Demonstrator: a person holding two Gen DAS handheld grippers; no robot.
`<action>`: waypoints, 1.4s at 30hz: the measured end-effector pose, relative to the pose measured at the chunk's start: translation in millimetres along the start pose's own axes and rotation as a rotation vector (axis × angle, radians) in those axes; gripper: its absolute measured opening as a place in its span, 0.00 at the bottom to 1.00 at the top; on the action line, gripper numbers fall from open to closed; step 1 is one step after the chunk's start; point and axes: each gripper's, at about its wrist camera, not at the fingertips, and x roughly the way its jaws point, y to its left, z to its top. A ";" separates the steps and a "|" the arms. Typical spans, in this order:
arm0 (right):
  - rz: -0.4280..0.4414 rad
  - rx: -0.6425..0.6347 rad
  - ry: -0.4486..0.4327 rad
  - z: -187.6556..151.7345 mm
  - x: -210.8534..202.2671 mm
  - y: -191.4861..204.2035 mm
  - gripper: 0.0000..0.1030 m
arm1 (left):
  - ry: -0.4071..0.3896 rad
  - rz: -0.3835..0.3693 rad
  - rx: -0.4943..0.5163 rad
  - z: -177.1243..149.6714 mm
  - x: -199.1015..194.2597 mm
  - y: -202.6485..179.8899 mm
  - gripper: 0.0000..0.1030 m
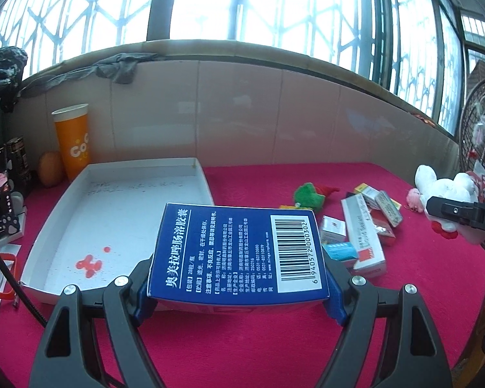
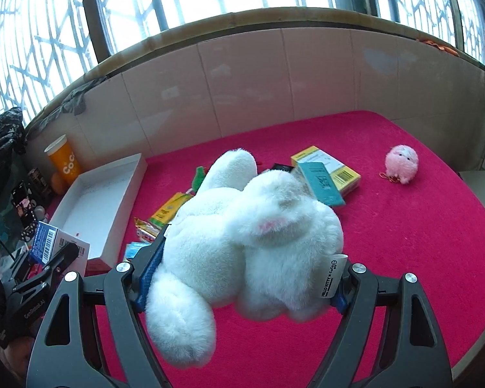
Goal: Organize objects
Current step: 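Carry the blue box and white bunny toward the white tray with both grippers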
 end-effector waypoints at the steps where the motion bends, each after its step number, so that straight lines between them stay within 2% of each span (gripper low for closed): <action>1: 0.004 -0.004 0.001 0.9 1.0 3.8 0.78 | -0.002 0.008 -0.007 1.0 -0.2 5.6 0.78; 20: 0.137 -0.134 0.031 26.5 34.7 104.6 0.78 | 0.002 0.113 -0.047 26.3 6.3 70.4 0.78; 33: 0.208 -0.209 0.046 48.3 64.1 173.7 0.78 | 0.050 0.166 -0.089 62.4 38.6 117.9 0.78; 42: 0.232 -0.225 0.124 53.5 114.7 213.6 0.79 | 0.104 0.206 -0.101 77.8 75.2 146.6 0.79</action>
